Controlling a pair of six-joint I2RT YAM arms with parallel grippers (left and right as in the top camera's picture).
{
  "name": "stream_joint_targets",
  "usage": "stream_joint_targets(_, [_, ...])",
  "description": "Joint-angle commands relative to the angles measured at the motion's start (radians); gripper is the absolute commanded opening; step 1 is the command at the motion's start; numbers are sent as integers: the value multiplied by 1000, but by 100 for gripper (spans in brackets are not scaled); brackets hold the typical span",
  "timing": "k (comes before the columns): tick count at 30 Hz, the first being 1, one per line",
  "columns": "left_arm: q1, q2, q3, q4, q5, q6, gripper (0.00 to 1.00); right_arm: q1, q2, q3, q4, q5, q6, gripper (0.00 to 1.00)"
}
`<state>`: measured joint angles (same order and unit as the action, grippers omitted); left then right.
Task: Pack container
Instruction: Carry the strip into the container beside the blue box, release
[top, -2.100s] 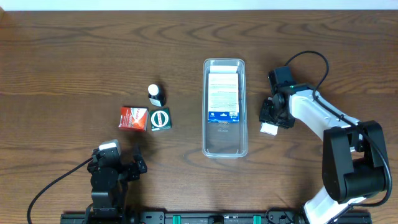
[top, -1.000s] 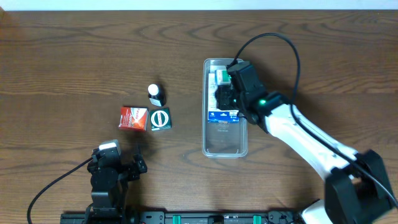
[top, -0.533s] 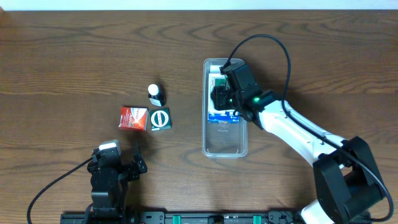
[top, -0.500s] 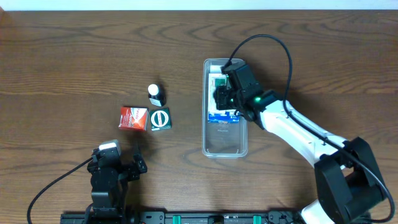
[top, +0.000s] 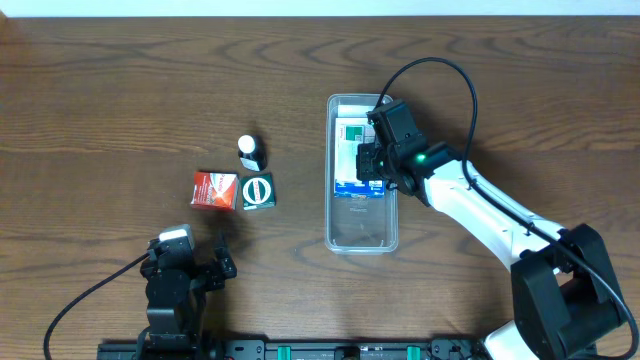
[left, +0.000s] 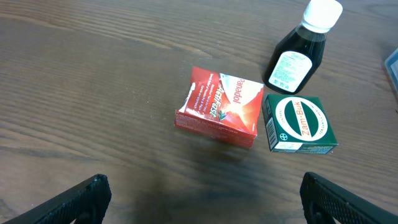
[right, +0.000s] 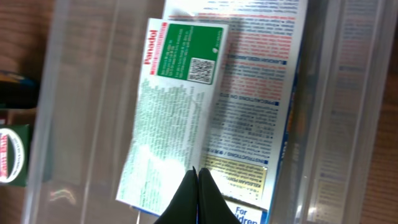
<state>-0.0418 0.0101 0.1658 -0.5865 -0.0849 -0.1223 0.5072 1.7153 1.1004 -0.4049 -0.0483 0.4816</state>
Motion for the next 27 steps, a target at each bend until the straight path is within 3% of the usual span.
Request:
stream_joint_targets(1, [4,-7,-13,1,-5,17,98,4,39,8,3,49,11,1])
stream_joint_targets(10, [4,-7,-13,1,-5,17,98,5,126,8,77,48,11,2])
stream_joint_targets(27, [4,-7,-13,1,-5,17,98,5,130,8,201,-9,11,4])
